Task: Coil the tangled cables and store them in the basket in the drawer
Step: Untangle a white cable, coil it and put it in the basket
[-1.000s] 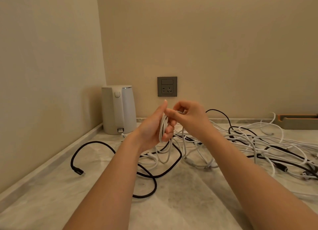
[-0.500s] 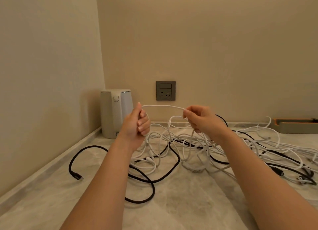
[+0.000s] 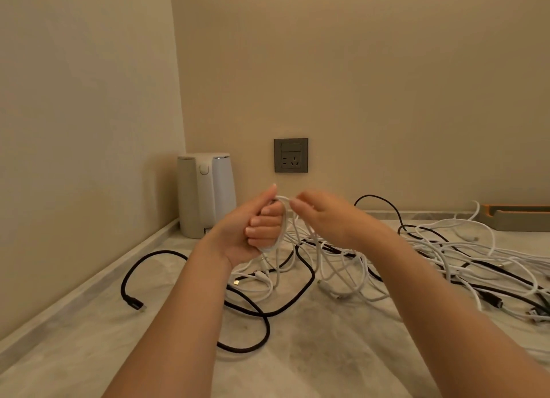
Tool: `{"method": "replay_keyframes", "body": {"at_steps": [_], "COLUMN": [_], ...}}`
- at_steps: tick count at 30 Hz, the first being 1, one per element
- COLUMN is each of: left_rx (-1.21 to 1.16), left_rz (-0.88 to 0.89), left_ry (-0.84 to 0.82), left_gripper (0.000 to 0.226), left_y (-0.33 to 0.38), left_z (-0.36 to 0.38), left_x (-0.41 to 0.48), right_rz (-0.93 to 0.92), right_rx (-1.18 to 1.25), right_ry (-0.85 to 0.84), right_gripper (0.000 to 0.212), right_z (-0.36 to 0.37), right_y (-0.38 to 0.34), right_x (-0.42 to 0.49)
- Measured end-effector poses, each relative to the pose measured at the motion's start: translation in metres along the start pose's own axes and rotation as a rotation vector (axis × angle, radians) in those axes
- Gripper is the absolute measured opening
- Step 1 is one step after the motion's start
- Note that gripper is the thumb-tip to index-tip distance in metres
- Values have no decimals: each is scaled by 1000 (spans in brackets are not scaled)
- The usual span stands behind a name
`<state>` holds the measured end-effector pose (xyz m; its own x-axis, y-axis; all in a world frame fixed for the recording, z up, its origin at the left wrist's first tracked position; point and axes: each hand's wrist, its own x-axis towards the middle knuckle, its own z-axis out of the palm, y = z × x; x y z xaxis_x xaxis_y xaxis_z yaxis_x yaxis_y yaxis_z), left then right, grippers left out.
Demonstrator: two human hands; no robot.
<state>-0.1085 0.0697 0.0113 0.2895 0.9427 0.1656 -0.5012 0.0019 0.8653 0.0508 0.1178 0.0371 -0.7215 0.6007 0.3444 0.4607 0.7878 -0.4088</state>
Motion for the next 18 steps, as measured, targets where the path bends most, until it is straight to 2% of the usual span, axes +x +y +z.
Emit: {"method": "replay_keyframes", "body": {"at_steps": [2,7,15,18], "left_rx": [68,95,151,366], "left_rz": [-65,-83,-90,-38], "left_ry": [-15,133,374,528], "left_gripper": [47,49,68,64], "left_y": [-7,-10,-11,-9], "left_z": [2,13,21,17], "left_x": [2,3,8,8], "right_rz": [-45,-110,-111,-85], "right_rx": [137,-122,-110,-120], "right_ry": [89,154,248,280], "right_gripper": [38,36,40,44], "right_z": [4,14,22,28], "right_y": [-1,1,2,0], "right_x": [2,7,10,11]}}
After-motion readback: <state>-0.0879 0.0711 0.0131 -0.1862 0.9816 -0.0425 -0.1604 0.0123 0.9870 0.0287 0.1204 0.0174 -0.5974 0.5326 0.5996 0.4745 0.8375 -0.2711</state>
